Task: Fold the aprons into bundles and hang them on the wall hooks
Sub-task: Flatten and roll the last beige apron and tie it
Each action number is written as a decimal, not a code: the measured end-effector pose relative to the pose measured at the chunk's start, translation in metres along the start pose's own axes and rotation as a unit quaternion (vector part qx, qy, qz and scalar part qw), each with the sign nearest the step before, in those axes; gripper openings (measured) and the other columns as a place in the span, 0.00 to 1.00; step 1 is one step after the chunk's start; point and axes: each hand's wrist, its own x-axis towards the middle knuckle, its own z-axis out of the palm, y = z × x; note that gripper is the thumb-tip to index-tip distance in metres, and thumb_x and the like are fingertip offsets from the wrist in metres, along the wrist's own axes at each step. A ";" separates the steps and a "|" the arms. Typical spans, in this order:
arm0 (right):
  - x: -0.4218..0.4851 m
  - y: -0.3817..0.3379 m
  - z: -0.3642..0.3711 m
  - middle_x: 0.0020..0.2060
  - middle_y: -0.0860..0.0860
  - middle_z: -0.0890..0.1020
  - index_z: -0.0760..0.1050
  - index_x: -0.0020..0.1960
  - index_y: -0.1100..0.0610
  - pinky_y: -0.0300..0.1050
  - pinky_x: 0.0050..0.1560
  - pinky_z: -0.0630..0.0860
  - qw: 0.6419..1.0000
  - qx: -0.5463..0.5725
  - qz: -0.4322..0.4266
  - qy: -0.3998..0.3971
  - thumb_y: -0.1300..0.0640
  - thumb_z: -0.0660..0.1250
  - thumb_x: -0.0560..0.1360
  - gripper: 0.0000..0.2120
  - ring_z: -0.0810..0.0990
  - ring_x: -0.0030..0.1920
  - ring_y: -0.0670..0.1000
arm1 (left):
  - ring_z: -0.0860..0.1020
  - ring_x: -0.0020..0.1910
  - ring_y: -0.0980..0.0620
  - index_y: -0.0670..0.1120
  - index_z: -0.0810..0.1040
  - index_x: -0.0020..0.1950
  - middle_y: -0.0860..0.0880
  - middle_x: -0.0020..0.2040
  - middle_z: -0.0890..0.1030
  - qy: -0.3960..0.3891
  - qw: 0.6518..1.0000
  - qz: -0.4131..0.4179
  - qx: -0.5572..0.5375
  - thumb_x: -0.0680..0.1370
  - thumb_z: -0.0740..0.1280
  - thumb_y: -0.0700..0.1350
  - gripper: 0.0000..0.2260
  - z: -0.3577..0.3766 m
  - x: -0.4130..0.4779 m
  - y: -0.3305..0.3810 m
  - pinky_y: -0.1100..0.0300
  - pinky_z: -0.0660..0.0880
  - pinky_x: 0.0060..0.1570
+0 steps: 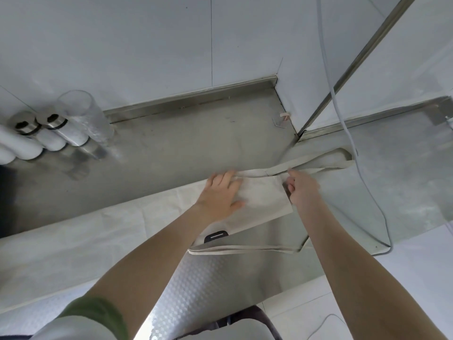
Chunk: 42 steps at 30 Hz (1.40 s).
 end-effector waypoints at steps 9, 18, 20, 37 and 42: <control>-0.005 -0.012 0.008 0.31 0.51 0.75 0.76 0.42 0.59 0.38 0.34 0.70 0.966 -0.191 -0.018 -0.173 0.52 0.70 0.74 0.10 0.75 0.32 0.48 | 0.68 0.63 0.43 0.46 0.79 0.56 0.44 0.60 0.70 -0.073 0.971 -0.146 -0.174 0.77 0.67 0.52 0.13 -0.011 0.070 0.000 0.53 0.67 0.61; 0.011 -0.021 -0.007 0.38 0.53 0.77 0.75 0.43 0.60 0.41 0.47 0.71 0.902 -0.288 -0.144 -0.286 0.66 0.66 0.76 0.04 0.76 0.43 0.51 | 0.70 0.43 0.47 0.46 0.68 0.48 0.47 0.42 0.73 -0.104 0.955 -0.114 -0.252 0.80 0.60 0.39 0.03 -0.020 0.077 -0.005 0.57 0.60 0.38; 0.020 -0.018 -0.004 0.34 0.54 0.75 0.73 0.40 0.60 0.44 0.41 0.69 0.918 -0.309 -0.158 -0.192 0.64 0.68 0.75 0.07 0.73 0.40 0.53 | 0.73 0.47 0.46 0.44 0.70 0.51 0.46 0.45 0.76 -0.119 0.954 -0.110 -0.254 0.80 0.59 0.39 0.03 -0.019 0.080 -0.007 0.59 0.62 0.41; 0.005 -0.025 0.002 0.38 0.50 0.76 0.74 0.44 0.55 0.37 0.39 0.70 0.963 -0.137 -0.108 -0.207 0.65 0.65 0.77 0.07 0.75 0.37 0.46 | 0.70 0.41 0.49 0.43 0.71 0.41 0.45 0.40 0.73 -0.217 0.956 0.018 -0.198 0.81 0.57 0.40 0.09 -0.041 0.101 0.021 0.58 0.61 0.38; -0.005 -0.027 -0.007 0.51 0.58 0.81 0.75 0.55 0.60 0.48 0.48 0.79 0.962 -0.173 0.026 -0.209 0.45 0.70 0.73 0.20 0.82 0.48 0.55 | 0.67 0.41 0.51 0.46 0.65 0.37 0.47 0.38 0.70 -0.222 0.944 0.022 -0.244 0.82 0.55 0.38 0.13 -0.046 0.098 0.020 0.57 0.61 0.40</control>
